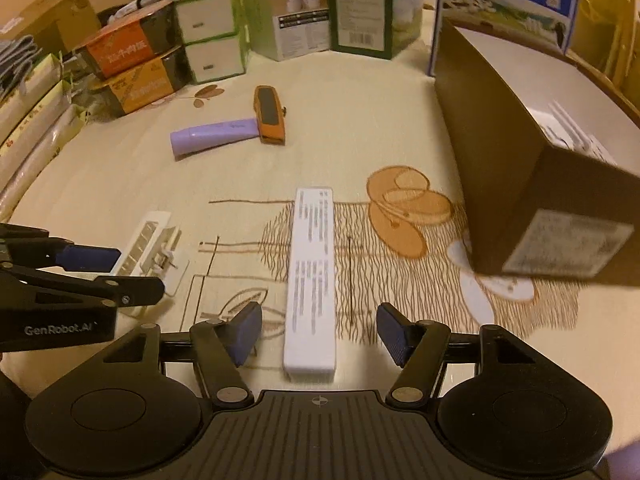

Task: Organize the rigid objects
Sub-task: 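Grasp the white plastic holder with left tool while right tool holds the white box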

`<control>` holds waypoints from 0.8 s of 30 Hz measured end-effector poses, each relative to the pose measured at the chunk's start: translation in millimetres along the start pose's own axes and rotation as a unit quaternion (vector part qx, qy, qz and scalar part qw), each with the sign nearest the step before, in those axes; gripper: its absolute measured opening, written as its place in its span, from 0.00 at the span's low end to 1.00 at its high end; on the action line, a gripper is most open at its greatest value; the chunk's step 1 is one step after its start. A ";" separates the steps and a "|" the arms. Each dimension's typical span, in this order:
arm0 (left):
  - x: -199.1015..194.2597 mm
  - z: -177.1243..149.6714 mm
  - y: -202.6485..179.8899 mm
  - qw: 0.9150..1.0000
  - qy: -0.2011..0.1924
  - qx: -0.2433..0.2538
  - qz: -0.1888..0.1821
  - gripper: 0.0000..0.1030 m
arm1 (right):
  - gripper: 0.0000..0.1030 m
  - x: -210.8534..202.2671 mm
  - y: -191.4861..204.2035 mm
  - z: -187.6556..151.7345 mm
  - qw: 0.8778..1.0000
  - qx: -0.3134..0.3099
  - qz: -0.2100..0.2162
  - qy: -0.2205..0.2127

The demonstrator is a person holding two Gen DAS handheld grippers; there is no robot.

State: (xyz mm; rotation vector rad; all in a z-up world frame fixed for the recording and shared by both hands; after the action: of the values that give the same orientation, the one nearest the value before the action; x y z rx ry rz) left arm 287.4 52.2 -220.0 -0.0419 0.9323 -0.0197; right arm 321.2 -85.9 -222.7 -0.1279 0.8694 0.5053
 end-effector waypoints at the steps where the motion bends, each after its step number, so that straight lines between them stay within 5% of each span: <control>1: 2.4 1.9 0.2 1.000 0.001 0.000 0.002 0.43 | 0.59 1.8 0.3 1.1 1.000 -0.002 0.001 0.001; 13: 24.3 16.9 1.1 1.000 0.010 -0.004 0.012 0.36 | 0.55 26.8 0.3 13.4 1.000 -0.013 0.000 0.024; 16: 25.9 17.5 0.4 1.000 0.011 -0.004 0.011 0.34 | 0.47 31.0 -0.2 13.6 0.999 -0.013 -0.001 0.029; 20: 26.0 17.9 -0.7 1.000 0.011 -0.001 0.014 0.34 | 0.22 34.7 -0.5 12.3 0.999 -0.010 0.005 0.039; 24: 22.7 19.4 -0.7 1.000 0.009 -0.001 0.018 0.34 | 0.22 32.0 -0.7 12.5 0.999 -0.010 0.008 0.040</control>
State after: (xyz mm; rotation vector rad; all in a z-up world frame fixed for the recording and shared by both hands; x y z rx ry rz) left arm 316.6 51.2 -226.6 -0.0275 0.9518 0.0142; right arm 347.4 -70.7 -239.0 -0.1605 0.9439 0.5273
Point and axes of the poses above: each gripper's, at about its wrist camera, not at the fingertips, and x roughly the way its jaws point, y to its left, z to its top, the point moved 9 cm from there along x, roughly the way its jaws point, and after that the axes turned 3 degrees about -y, right-handed, at the moved point
